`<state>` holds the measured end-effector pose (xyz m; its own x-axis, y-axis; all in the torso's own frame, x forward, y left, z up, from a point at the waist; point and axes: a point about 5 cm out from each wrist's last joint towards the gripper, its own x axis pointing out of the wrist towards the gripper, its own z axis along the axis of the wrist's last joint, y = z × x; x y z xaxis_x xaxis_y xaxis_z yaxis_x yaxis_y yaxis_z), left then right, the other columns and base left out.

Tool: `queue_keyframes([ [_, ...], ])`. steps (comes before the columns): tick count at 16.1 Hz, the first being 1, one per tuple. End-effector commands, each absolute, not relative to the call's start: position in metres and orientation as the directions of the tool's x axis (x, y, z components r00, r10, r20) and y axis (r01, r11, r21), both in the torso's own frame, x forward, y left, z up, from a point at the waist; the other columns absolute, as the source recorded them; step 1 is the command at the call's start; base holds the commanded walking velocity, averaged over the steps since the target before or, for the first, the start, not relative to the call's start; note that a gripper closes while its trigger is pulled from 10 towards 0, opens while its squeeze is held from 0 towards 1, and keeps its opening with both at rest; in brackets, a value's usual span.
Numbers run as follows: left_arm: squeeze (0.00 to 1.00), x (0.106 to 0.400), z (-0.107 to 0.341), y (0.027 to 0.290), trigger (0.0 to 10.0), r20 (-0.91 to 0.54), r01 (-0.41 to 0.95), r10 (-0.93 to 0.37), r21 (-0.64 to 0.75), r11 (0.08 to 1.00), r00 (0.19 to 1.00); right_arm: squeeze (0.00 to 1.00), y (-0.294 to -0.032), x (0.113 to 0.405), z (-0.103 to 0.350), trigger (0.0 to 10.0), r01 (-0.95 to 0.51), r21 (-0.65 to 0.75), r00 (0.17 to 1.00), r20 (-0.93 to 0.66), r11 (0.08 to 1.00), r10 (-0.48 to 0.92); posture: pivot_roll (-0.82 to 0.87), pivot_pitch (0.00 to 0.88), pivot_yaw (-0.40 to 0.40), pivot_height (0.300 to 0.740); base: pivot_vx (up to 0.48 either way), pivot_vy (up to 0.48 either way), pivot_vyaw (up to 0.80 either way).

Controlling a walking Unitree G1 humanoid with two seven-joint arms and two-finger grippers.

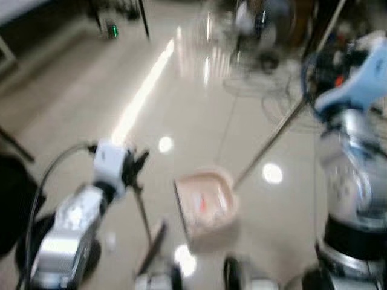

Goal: Sweep floor

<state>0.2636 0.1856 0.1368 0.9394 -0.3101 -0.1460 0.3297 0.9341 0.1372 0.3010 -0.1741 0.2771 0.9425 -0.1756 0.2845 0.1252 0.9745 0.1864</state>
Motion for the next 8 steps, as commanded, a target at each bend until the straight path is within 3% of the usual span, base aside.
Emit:
queue_keyframes([
  [1,0.0,0.2628,0.142,0.1845,10.0,-0.127,0.331,-0.313,0.153,0.931,0.941,0.0,-0.1732,0.296,0.2889,10.0,0.109,0.191,0.928,0.332,0.975,-0.169,-0.04,0.15,0.043,0.74,-0.285,0.0,0.0],
  [5,0.0,0.2626,0.1407,0.1851,10.0,-0.133,0.329,-0.31,0.156,0.931,0.941,0.0,-0.1757,0.2963,0.293,10.0,0.114,0.203,0.924,0.337,0.972,-0.179,-0.04,0.147,0.042,0.74,-0.276,0.0,0.0],
  [8,0.0,0.263,0.1397,0.1863,10.0,-0.141,0.319,-0.298,0.159,0.934,0.944,0.0,-0.1774,0.2965,0.2924,10.0,0.121,0.233,0.923,0.33,0.965,-0.196,-0.03,0.143,0.041,0.74,0.0,0.0,0.0],
])
